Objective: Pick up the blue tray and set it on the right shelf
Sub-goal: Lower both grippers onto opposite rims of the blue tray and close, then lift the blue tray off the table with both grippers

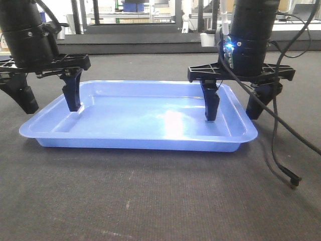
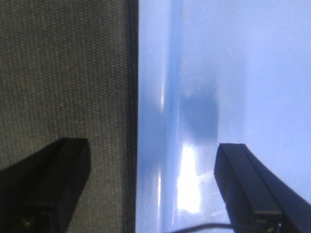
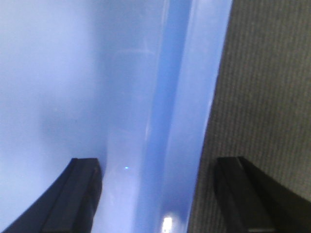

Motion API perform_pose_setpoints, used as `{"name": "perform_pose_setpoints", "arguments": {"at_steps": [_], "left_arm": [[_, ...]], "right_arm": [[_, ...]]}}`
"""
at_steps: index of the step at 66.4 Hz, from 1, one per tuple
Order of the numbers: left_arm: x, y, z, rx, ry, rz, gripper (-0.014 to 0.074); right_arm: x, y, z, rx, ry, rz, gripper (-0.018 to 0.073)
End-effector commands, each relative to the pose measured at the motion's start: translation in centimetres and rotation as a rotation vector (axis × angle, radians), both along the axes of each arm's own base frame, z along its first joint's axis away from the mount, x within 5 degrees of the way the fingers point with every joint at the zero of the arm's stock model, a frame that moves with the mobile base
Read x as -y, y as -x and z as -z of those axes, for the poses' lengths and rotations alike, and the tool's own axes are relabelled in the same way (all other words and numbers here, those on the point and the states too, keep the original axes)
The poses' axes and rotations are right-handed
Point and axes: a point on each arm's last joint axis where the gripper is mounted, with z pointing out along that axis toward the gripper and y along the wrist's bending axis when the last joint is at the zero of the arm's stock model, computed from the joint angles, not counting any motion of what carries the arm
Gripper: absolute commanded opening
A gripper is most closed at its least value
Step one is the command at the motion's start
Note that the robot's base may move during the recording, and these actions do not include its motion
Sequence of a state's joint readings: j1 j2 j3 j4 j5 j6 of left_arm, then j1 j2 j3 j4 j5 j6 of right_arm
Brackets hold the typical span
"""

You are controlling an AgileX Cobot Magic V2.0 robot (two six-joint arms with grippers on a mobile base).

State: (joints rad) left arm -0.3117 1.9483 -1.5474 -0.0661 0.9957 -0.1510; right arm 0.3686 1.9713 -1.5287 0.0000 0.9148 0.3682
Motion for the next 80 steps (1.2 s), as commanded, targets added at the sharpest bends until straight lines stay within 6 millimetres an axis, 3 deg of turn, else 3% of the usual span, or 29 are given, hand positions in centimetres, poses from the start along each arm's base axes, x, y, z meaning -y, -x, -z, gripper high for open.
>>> {"name": "perform_pose_setpoints", "arguments": {"at_steps": [1,18,23,30,37,47,52,60,80], "left_arm": [[0.3,-0.1,-2.7,0.099,0.045,0.002,0.0431],[0.5,-0.4,-1.6,0.065,0.045,-0.001,0.043],[0.4,-0.4,-1.6,0.061,0.044,0.0,0.0411],[0.4,-0.4,-1.6,0.059,0.043,0.0,0.0326],[0.4,-0.4,-1.6,0.059,0.043,0.0,0.0208],[0.4,-0.2,-1.5,0.042,0.038,0.001,-0.0056],[0.4,0.0,-1.9,0.023,0.033,0.004,-0.0031],[0.4,0.6,-3.7,0.007,0.029,0.018,-0.0039],[0.1,5.7,-12.5,0.187,0.086,0.074,-0.0041]], "right_arm": [[-0.1,-0.1,-3.4,0.118,-0.039,-0.003,0.0568],[-0.1,-0.1,-3.4,0.117,-0.038,-0.003,0.0565],[0.0,0.0,-3.3,0.107,-0.034,-0.003,0.0508],[0.0,0.1,-3.3,0.094,-0.029,-0.003,0.0307],[0.1,0.1,-3.3,0.087,-0.025,-0.003,0.0041],[0.2,0.2,-3.4,0.092,-0.009,-0.009,0.0063],[0.3,0.4,-4.0,0.104,-0.009,-0.01,0.0063],[0.7,1.1,-6.7,0.174,-0.025,-0.012,0.0063],[3.4,6.3,-15.1,0.327,0.042,-0.023,0.0063]]}}
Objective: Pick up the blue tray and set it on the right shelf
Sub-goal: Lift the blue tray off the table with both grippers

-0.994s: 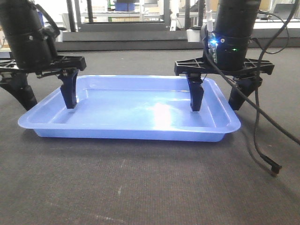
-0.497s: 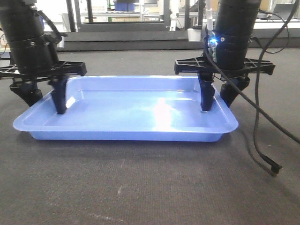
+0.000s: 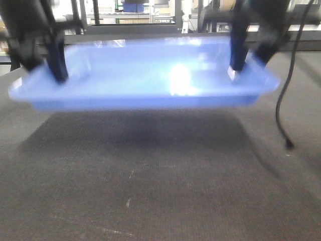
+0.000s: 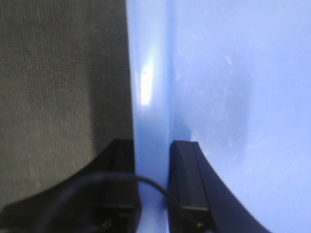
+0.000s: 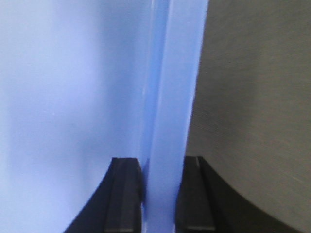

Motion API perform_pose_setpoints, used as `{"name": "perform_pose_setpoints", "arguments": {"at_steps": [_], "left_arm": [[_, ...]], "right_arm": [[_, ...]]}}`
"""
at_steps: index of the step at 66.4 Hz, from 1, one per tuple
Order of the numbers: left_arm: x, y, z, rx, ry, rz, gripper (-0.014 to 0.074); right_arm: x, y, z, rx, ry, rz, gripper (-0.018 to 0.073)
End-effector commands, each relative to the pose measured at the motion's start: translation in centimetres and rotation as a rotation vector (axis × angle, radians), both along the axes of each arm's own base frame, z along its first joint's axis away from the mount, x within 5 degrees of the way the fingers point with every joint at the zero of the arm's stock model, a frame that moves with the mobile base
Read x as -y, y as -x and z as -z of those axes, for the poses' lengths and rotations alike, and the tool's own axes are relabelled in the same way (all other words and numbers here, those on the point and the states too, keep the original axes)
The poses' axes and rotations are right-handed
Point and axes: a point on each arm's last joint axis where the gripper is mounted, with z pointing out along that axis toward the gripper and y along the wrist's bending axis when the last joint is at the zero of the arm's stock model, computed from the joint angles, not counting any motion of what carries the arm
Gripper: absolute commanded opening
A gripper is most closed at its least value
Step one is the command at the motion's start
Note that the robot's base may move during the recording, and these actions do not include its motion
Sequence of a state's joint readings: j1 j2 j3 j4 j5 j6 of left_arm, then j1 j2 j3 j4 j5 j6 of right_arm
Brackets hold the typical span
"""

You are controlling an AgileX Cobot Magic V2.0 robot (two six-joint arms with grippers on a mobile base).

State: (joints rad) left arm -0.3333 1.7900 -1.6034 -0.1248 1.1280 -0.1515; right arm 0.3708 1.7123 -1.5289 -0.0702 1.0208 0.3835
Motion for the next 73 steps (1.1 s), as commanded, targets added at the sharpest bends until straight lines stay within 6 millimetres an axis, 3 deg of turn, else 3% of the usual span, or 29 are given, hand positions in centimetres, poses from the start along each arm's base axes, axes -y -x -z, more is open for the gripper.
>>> {"name": "perform_pose_setpoints", "arguments": {"at_steps": [1,7,17,32,40,48,55,73], "left_arm": [[-0.3,2.9,-5.1,0.133,0.006,0.047,-0.0041],[-0.3,5.3,-6.8,0.166,0.03,0.042,-0.0041],[-0.9,9.1,-7.8,0.178,0.048,0.023,-0.0041],[-1.9,13.6,-9.6,0.171,0.021,0.008,-0.0041],[-1.7,15.0,-9.7,0.126,-0.014,0.047,-0.0041],[-0.8,15.6,-9.7,0.121,-0.005,0.077,-0.0041],[0.0,15.9,-9.8,0.143,-0.003,0.077,-0.0041],[1.2,15.0,-8.6,0.124,-0.041,0.073,-0.0041]], "right_arm": [[1.3,2.4,-5.4,0.163,0.043,-0.022,0.0063],[2.3,4.2,-7.3,0.184,0.054,-0.013,0.0063],[3.3,6.7,-9.2,0.227,0.038,-0.007,0.0063],[5.0,11.1,-7.1,0.177,0.053,-0.012,0.0063],[6.1,14.0,-7.3,0.21,0.035,-0.011,0.0063],[7.0,16.3,-8.8,0.281,0.008,-0.006,0.0063],[7.4,17.1,-9.5,0.316,-0.006,-0.005,0.0063],[6.7,15.9,-8.5,0.266,-0.002,-0.009,0.0063]]}}
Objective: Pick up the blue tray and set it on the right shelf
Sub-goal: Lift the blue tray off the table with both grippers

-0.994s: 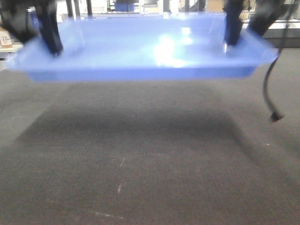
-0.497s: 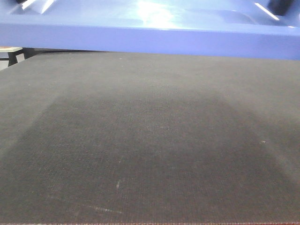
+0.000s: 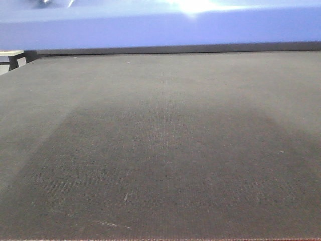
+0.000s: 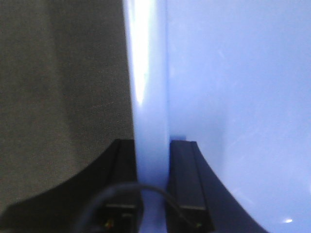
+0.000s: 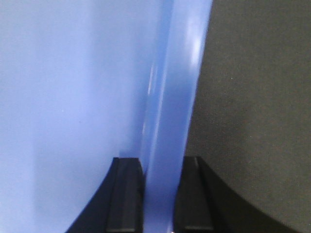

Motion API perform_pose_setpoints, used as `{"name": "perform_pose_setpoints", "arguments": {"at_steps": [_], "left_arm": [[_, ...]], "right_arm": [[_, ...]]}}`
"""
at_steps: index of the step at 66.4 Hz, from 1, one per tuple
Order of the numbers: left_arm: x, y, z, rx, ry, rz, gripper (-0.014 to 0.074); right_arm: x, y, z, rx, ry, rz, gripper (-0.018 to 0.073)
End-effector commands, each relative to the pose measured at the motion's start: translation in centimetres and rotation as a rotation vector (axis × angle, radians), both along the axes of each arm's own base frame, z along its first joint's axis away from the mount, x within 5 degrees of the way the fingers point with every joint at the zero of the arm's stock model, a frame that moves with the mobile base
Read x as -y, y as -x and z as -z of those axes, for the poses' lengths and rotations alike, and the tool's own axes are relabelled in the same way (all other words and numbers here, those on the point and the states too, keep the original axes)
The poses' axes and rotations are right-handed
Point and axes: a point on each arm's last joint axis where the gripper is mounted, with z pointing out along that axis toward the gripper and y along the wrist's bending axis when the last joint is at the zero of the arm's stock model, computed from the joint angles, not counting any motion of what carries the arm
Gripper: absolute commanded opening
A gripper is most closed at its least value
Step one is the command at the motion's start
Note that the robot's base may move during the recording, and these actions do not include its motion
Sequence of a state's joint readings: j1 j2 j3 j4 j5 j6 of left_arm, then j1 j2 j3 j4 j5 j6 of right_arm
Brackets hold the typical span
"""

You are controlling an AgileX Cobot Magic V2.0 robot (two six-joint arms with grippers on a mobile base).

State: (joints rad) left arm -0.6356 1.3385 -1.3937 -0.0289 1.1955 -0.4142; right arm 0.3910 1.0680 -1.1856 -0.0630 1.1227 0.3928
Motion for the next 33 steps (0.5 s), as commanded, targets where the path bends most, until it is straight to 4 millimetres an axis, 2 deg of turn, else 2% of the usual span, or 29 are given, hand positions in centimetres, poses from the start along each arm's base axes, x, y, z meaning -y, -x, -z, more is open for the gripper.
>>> {"name": "perform_pose_setpoints", "arguments": {"at_steps": [1,12,33], "left_arm": [[-1.05,0.23,-0.27,-0.005,-0.128,-0.001,-0.0041],[-0.74,-0.19,0.37,-0.033,-0.148,0.0,-0.0041],[-0.67,-0.21,0.44,-0.037,-0.146,0.001,-0.0049]], "right_arm": [[0.71,-0.74,-0.8,0.08,0.084,0.008,0.0063],[0.4,-1.54,0.02,0.031,0.103,0.007,0.0063],[0.38,-1.6,0.07,0.029,0.104,0.007,0.0063]]}}
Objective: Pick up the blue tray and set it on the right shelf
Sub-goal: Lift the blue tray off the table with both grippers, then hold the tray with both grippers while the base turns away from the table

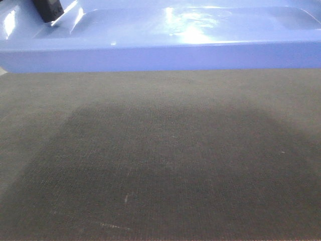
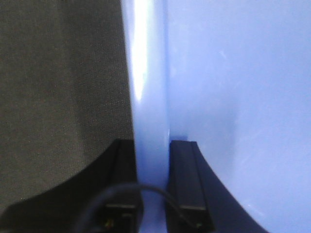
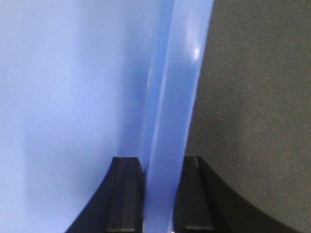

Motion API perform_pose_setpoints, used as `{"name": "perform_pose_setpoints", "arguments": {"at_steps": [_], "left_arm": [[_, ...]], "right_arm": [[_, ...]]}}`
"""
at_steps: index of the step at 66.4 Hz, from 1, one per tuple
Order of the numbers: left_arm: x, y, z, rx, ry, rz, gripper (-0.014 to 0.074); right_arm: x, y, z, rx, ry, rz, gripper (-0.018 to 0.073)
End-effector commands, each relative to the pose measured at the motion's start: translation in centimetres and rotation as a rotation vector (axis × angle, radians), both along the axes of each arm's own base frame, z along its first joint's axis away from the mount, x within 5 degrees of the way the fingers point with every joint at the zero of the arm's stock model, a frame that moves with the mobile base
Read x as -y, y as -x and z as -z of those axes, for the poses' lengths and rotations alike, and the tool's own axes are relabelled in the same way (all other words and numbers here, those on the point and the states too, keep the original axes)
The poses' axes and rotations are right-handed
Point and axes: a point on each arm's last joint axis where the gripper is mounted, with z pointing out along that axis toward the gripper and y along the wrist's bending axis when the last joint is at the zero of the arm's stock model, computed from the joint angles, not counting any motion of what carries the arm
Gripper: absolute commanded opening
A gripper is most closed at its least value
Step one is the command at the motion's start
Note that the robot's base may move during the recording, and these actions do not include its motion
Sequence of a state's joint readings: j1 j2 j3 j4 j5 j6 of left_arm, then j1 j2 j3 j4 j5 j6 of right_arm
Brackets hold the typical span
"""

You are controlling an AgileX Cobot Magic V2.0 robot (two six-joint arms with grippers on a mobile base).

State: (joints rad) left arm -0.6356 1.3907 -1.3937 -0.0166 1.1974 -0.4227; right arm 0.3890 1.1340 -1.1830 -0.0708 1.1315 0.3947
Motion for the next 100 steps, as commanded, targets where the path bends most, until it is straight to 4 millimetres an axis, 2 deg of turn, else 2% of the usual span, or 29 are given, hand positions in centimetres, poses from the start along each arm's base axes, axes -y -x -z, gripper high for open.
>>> {"name": "perform_pose_setpoints", "arguments": {"at_steps": [1,100], "left_arm": [[-1.36,0.91,-0.98,0.001,-0.107,0.012,-0.0049],[-1.2,1.03,-0.97,-0.013,-0.088,0.016,-0.0048]], "right_arm": [[0.9,-0.04,-1.38,0.097,0.069,-0.002,0.0063],[0.89,-0.06,-1.4,0.1,0.068,-0.003,0.0063]]}}
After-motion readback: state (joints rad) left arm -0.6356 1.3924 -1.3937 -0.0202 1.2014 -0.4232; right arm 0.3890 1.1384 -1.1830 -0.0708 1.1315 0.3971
